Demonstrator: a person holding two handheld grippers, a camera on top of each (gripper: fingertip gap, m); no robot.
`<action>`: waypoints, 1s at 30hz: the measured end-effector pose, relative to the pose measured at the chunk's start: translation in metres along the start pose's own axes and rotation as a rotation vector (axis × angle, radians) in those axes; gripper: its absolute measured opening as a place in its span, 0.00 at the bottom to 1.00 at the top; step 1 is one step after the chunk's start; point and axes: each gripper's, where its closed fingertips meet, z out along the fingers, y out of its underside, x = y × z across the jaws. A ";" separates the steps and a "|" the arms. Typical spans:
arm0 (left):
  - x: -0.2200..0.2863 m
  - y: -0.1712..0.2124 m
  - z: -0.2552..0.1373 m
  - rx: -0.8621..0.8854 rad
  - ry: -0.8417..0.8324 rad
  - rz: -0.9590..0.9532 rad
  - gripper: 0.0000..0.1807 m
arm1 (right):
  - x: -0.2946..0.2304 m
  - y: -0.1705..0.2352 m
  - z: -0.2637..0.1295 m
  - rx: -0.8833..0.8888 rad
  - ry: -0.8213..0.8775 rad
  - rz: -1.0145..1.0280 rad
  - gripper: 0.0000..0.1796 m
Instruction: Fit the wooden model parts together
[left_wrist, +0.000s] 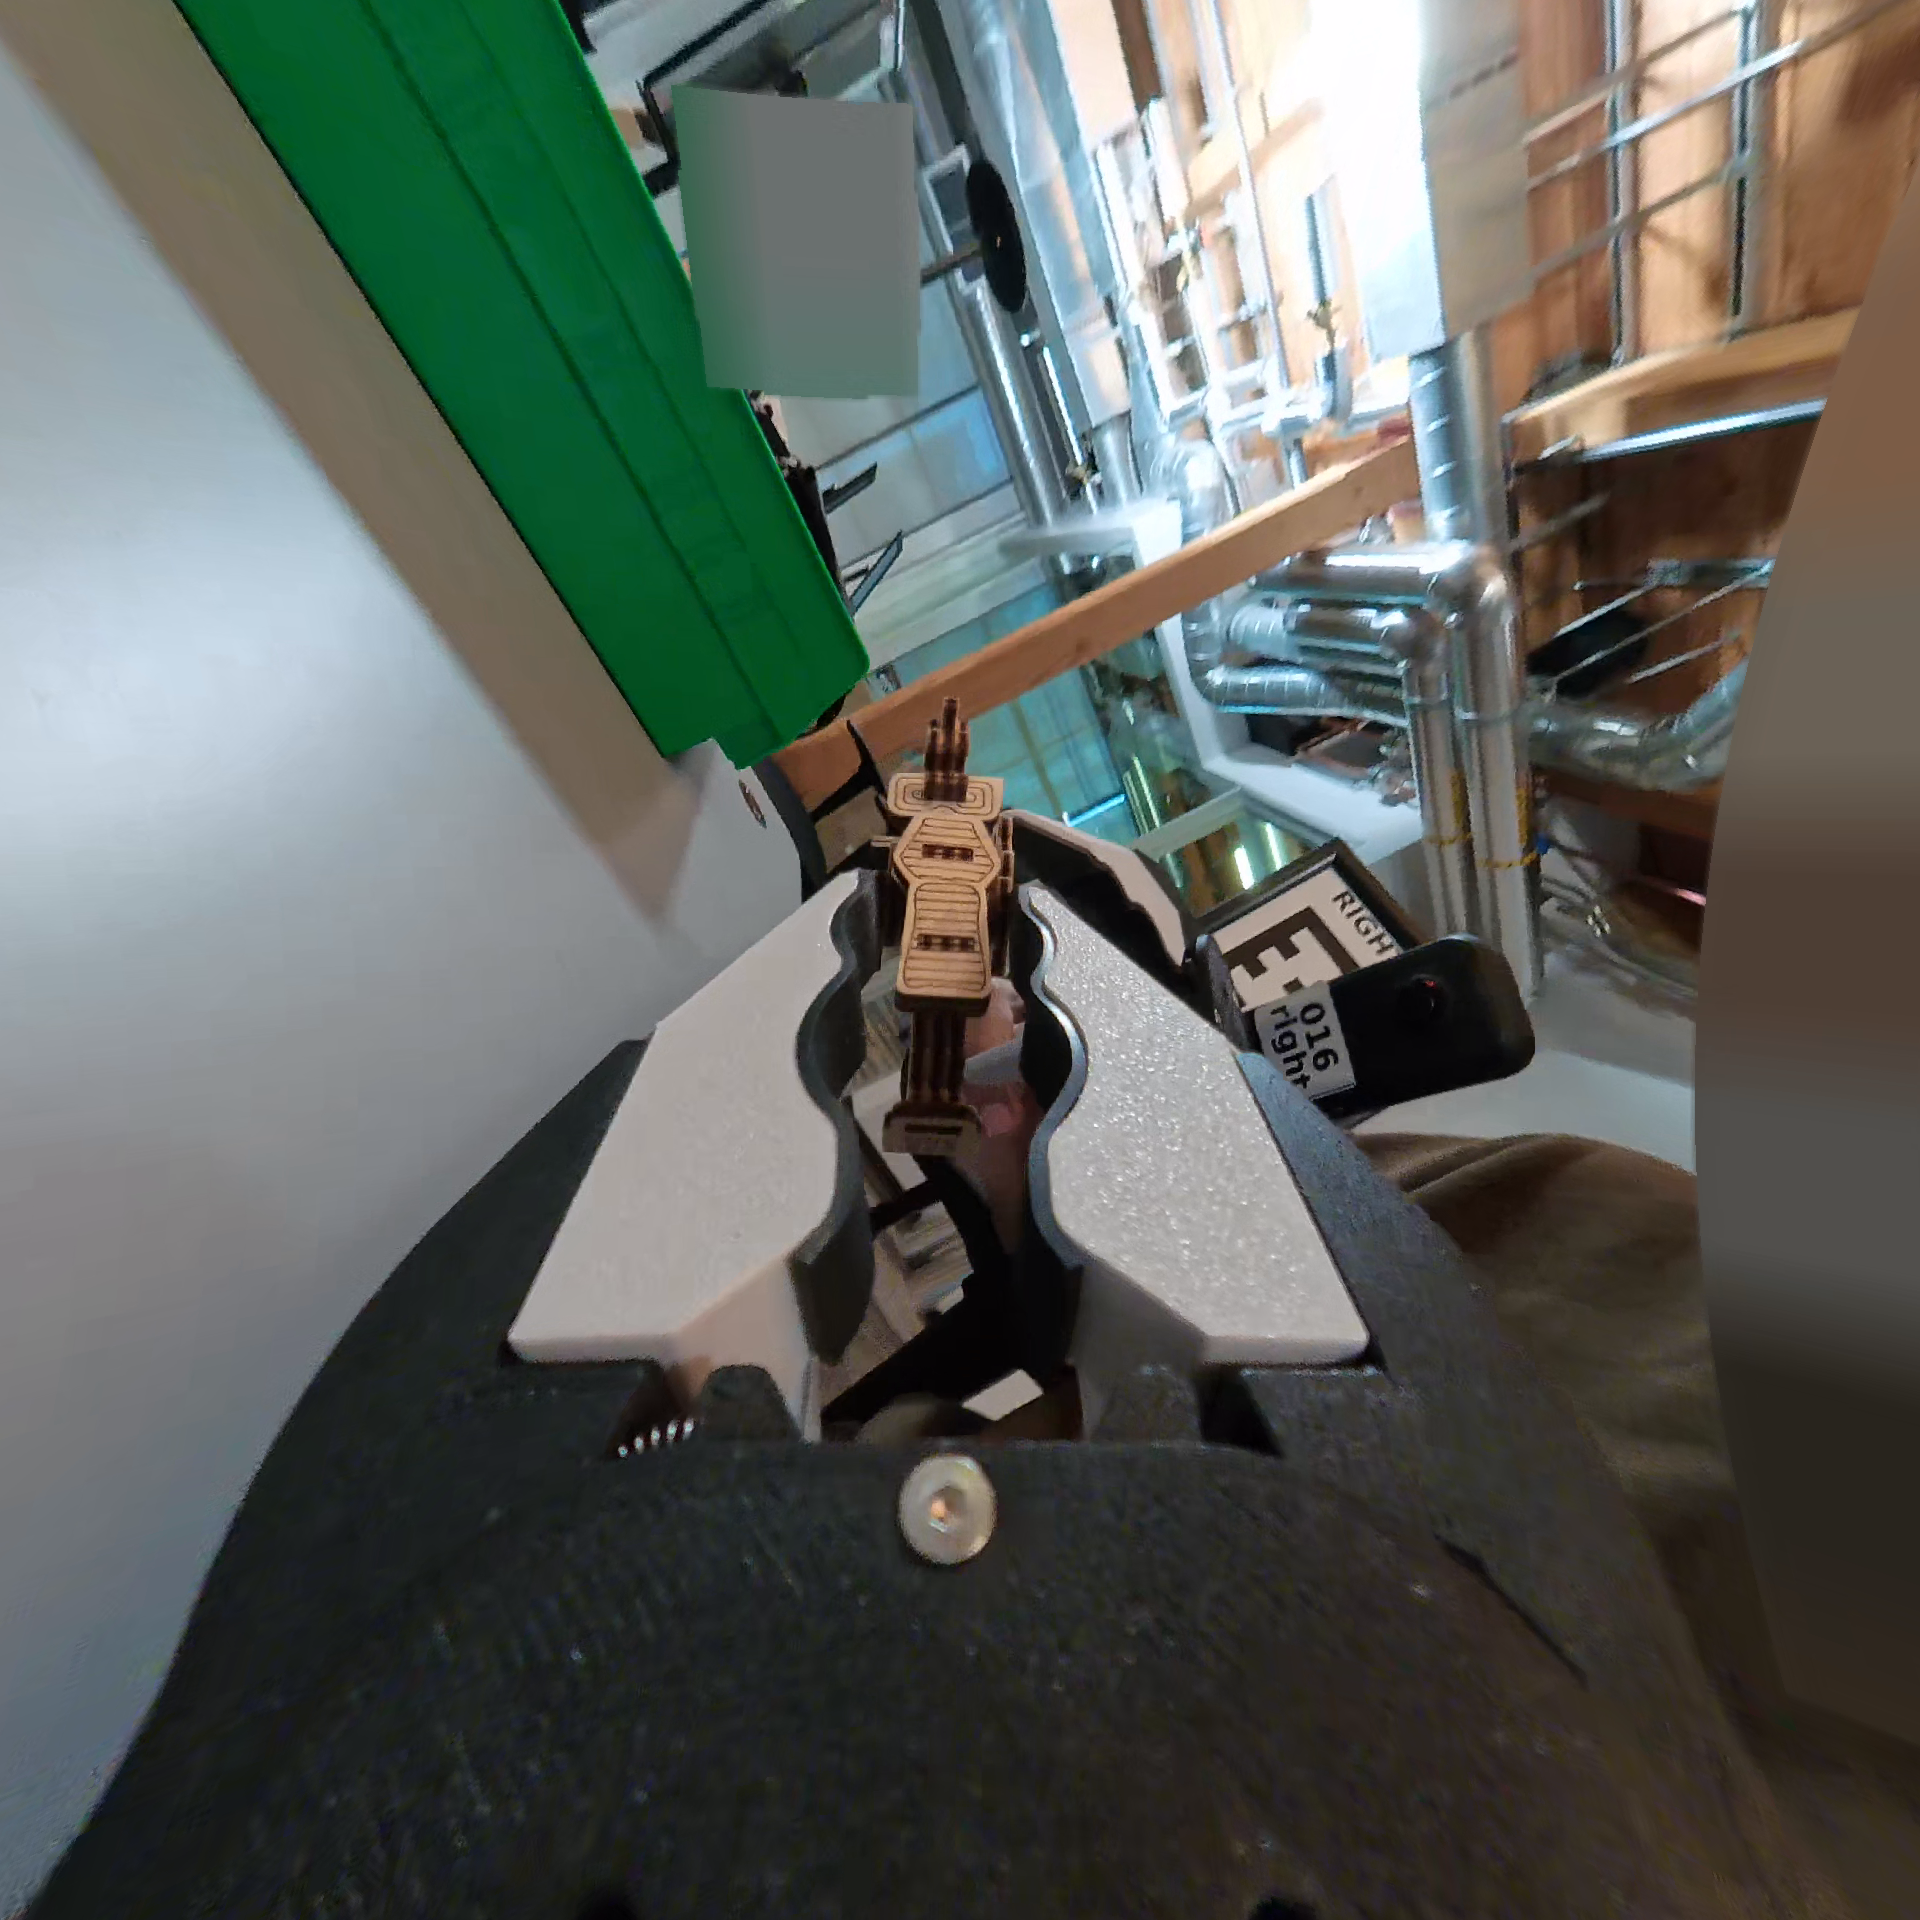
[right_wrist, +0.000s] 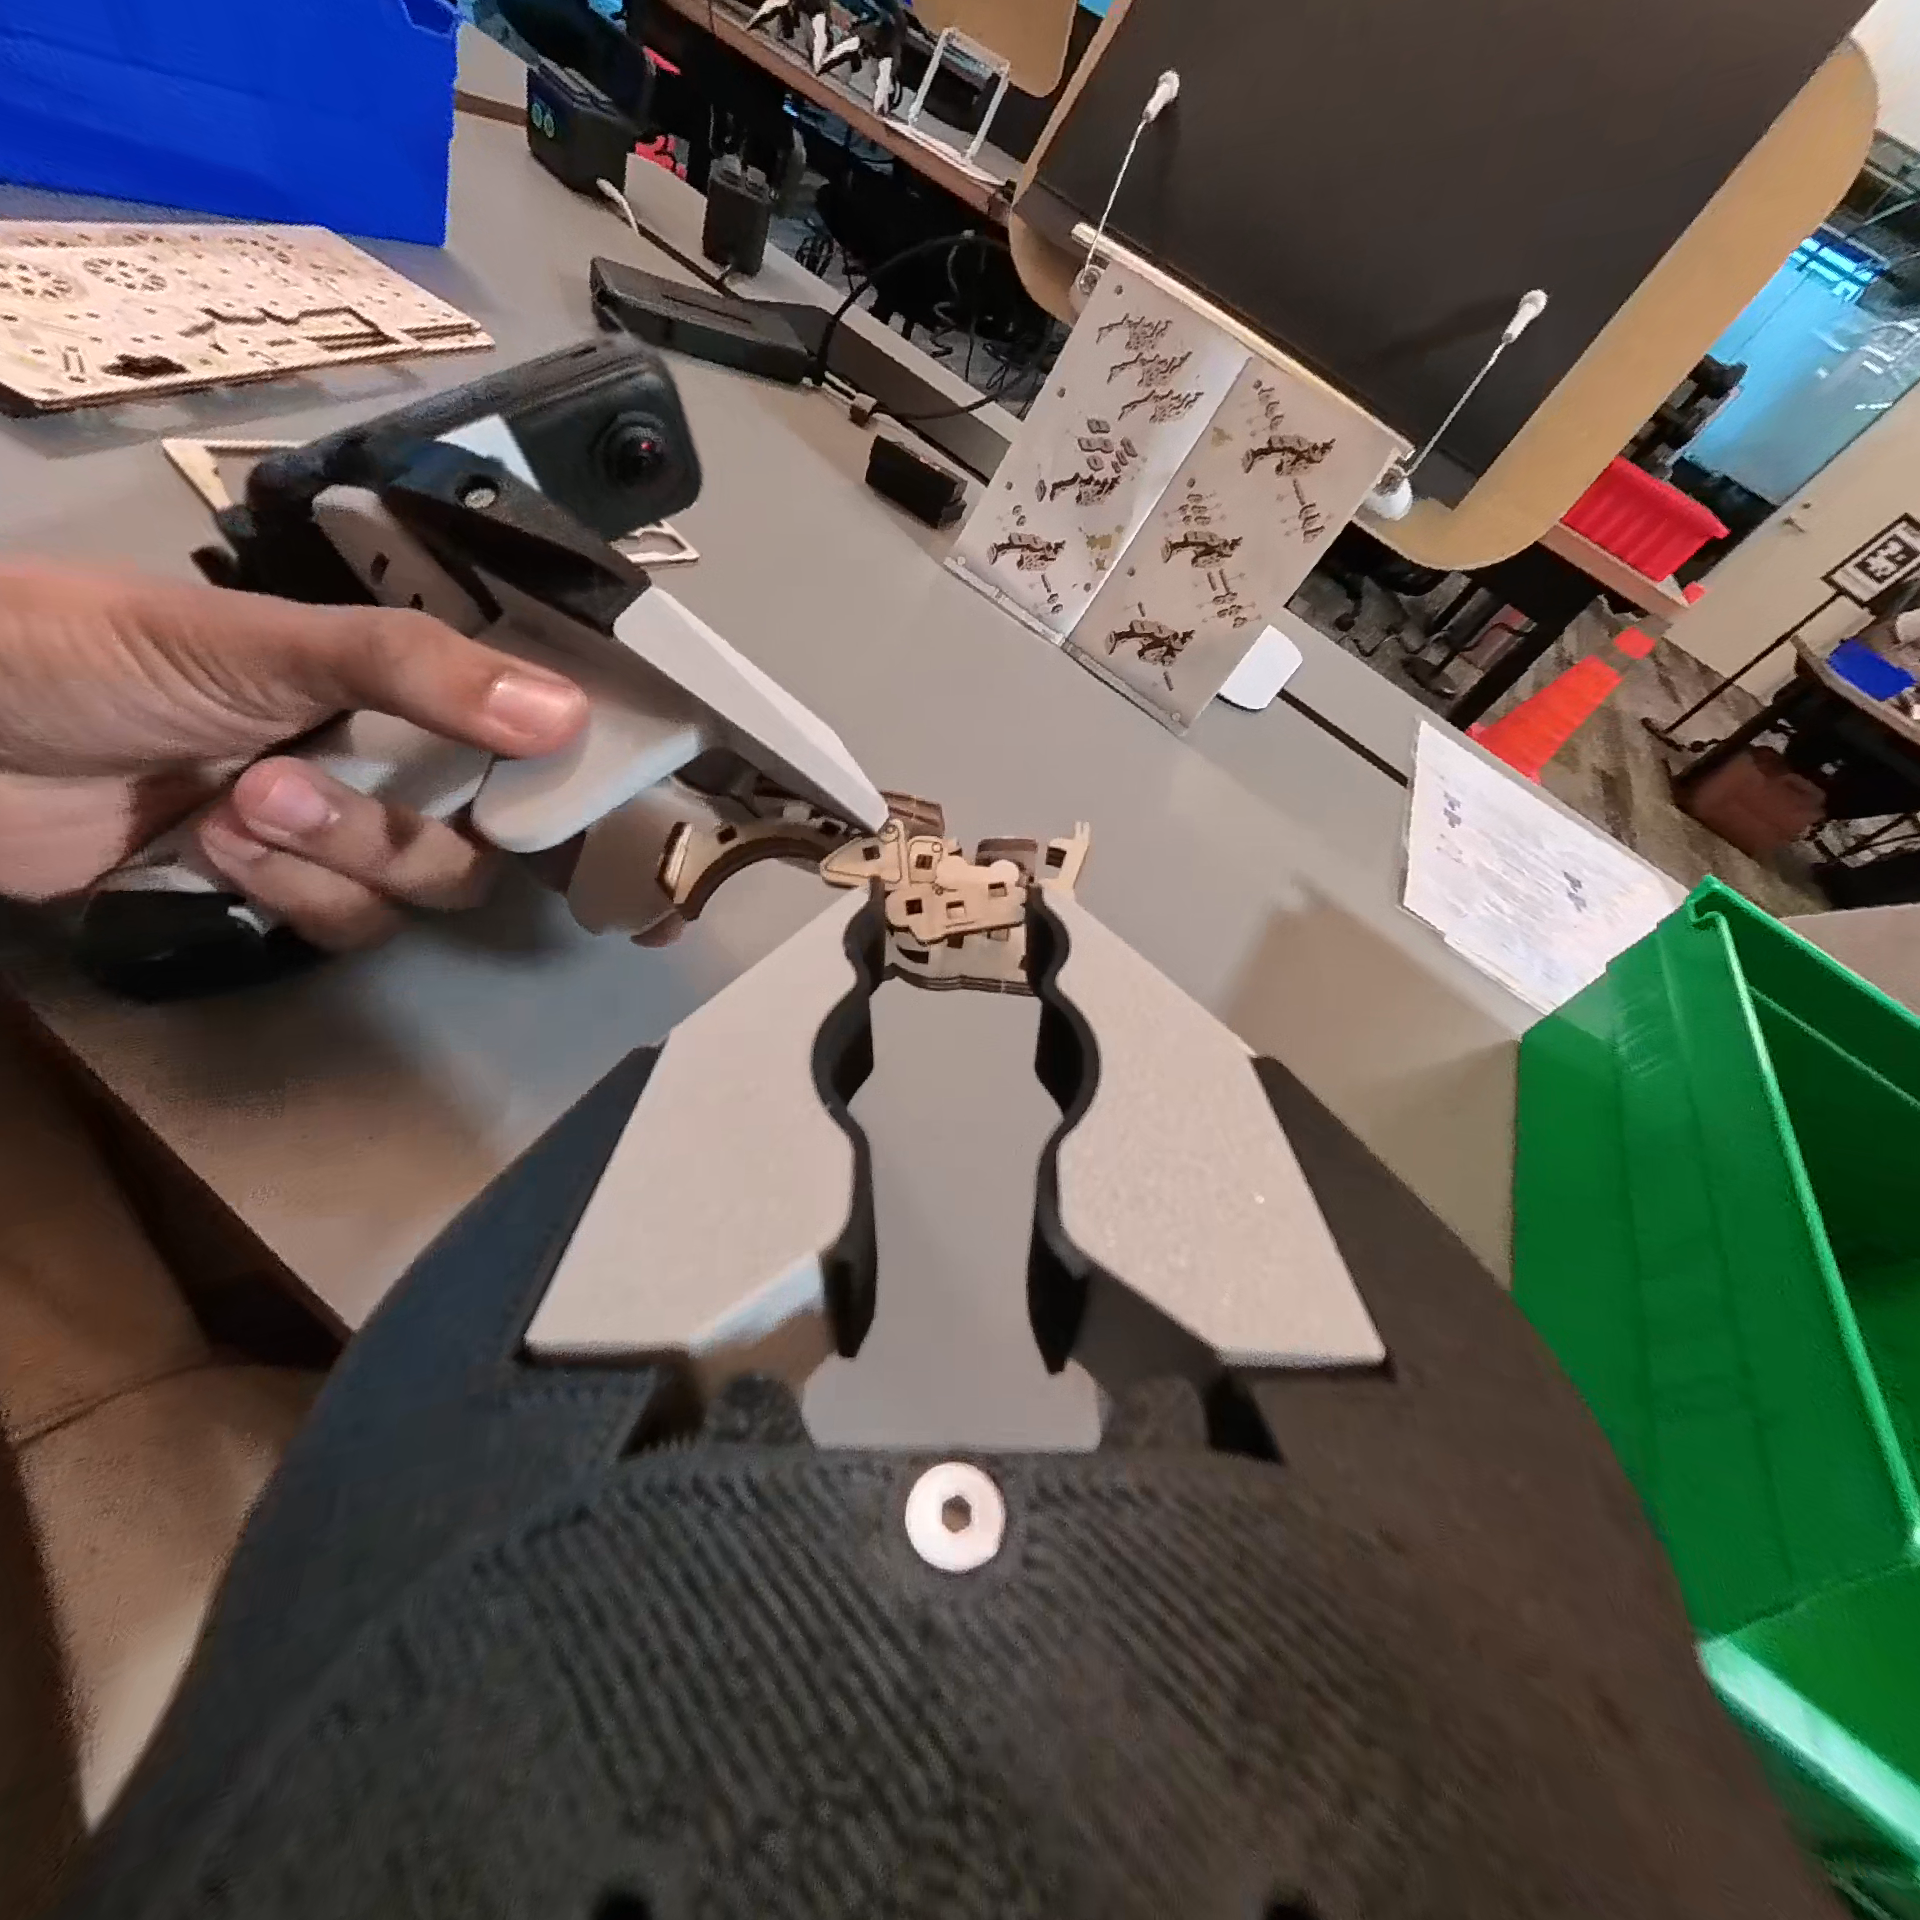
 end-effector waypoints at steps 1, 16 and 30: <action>0.000 0.000 0.000 0.017 -0.001 -0.006 0.12 | 0.000 0.000 0.000 0.000 0.003 0.010 0.14; -0.001 -0.001 -0.002 0.099 -0.015 -0.047 0.12 | 0.003 0.000 0.002 -0.002 0.019 0.094 0.14; -0.001 0.000 -0.002 0.116 -0.003 -0.078 0.12 | 0.002 0.000 0.003 -0.002 0.032 0.070 0.15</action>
